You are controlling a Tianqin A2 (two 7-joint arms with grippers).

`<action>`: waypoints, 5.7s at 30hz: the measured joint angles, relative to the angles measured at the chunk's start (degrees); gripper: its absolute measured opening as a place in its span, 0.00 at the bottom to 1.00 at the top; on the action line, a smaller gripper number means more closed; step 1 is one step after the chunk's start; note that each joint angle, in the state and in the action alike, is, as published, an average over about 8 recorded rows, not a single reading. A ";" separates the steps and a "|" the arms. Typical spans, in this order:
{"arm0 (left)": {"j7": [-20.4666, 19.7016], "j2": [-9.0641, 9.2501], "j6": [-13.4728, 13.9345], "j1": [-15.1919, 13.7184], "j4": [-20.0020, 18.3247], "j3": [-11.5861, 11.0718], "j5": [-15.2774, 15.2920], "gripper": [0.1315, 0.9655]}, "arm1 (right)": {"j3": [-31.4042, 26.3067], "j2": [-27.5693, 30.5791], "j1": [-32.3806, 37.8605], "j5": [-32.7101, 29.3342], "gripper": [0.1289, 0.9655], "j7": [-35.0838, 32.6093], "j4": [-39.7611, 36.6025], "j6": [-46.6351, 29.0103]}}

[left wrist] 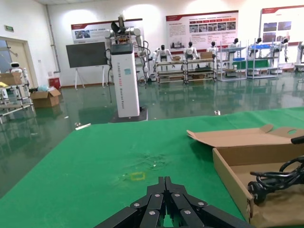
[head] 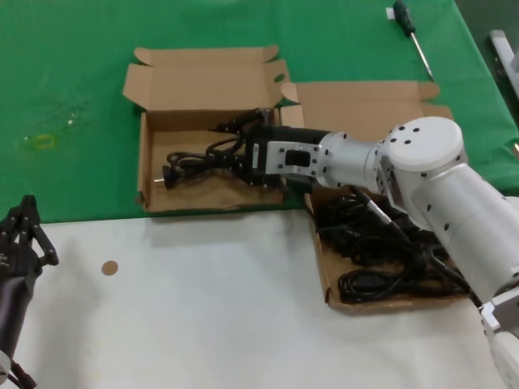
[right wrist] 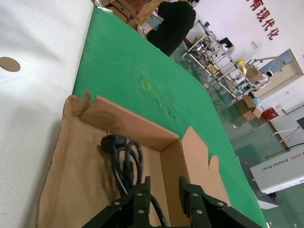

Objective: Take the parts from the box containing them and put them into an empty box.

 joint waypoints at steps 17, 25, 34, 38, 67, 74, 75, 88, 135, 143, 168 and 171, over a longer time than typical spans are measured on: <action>0.00 0.00 0.00 0.00 0.00 0.00 0.00 0.02 | -0.10 3.13 -1.23 -0.93 0.41 5.78 6.08 -0.23; 0.00 0.00 0.00 0.00 0.00 0.00 0.00 0.02 | 0.20 5.91 -3.09 -1.20 0.64 11.03 11.92 0.06; 0.00 0.00 0.00 0.00 0.00 0.00 0.00 0.03 | 0.30 6.08 -3.39 -1.15 0.80 11.42 12.42 0.20; 0.00 0.00 0.00 0.00 0.00 0.00 0.00 0.05 | 0.69 6.17 -4.42 -0.89 0.86 12.14 13.32 0.91; 0.00 0.00 0.00 0.00 0.00 0.00 -0.01 0.56 | 8.10 7.68 -23.88 3.91 1.00 25.50 30.28 14.23; 0.02 0.00 0.00 0.00 0.00 0.00 -0.01 0.73 | 10.00 8.08 -28.90 5.15 1.00 28.95 34.68 17.66; 0.03 0.00 0.00 0.00 0.00 0.00 -0.01 0.76 | 10.28 8.13 -29.62 5.33 1.00 29.45 35.31 18.15; 0.02 0.00 0.00 0.00 0.00 0.00 -0.01 0.93 | 13.81 8.86 -38.89 7.62 1.00 35.83 43.41 24.52; 0.01 0.00 0.00 0.00 0.00 0.00 -0.02 1.00 | 19.90 10.11 -54.92 11.57 1.00 46.89 57.40 35.52; 0.02 0.00 0.00 0.00 0.00 0.00 -0.02 1.00 | 19.90 10.11 -54.92 11.57 1.00 46.89 57.40 35.52; 0.05 0.00 0.00 0.00 0.00 0.00 -0.02 1.00 | 19.90 10.11 -54.92 11.57 1.00 46.88 57.40 35.52; 0.04 0.00 0.00 0.00 0.00 0.00 -0.02 1.00 | 19.90 10.11 -54.92 11.57 1.00 46.88 57.40 35.52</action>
